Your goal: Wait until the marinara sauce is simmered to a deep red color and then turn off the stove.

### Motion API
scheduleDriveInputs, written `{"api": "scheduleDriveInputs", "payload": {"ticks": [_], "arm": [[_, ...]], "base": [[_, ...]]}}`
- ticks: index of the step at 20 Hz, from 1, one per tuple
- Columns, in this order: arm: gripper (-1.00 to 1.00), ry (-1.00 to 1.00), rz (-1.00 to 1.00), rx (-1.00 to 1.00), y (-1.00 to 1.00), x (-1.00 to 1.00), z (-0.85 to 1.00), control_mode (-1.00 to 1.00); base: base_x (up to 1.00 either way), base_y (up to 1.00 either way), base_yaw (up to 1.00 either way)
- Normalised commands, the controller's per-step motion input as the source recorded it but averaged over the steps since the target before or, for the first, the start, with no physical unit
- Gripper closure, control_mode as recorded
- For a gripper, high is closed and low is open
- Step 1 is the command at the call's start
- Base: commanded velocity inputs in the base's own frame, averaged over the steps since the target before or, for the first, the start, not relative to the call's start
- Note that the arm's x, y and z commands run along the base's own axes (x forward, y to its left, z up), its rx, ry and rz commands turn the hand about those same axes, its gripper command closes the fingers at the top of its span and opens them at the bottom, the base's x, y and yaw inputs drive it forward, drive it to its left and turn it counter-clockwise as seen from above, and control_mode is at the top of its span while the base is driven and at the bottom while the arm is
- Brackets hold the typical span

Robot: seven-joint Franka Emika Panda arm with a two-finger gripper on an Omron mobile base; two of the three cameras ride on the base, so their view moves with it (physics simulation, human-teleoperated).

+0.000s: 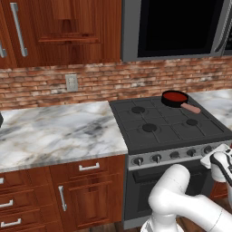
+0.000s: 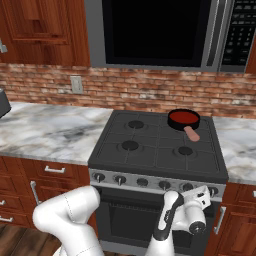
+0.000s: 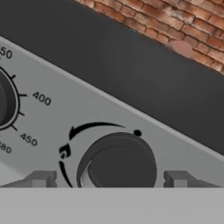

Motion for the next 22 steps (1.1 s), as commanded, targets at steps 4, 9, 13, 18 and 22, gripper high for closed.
{"api": "scheduleDriveInputs", "payload": {"ticks": [4,9,13,18,22], "arm": [[-1.0,0.0,0.0,0.0,0.0,0.0,-0.28,-1.0],[-1.0,0.0,0.0,0.0,0.0,0.0,-0.26,-1.0],[-1.0,0.0,0.0,0.0,0.0,0.0,-0.15,-1.0],[-1.0,0.0,0.0,0.0,0.0,0.0,-0.03,-1.0],[1.0,0.0,0.0,0.0,0.0,0.0,0.0,-1.0]], "base": [[0.0,0.0,0.0],[0.0,0.0,0.0],[0.0,0.0,0.0],[0.0,0.0,0.0],[0.0,0.0,0.0]]}}
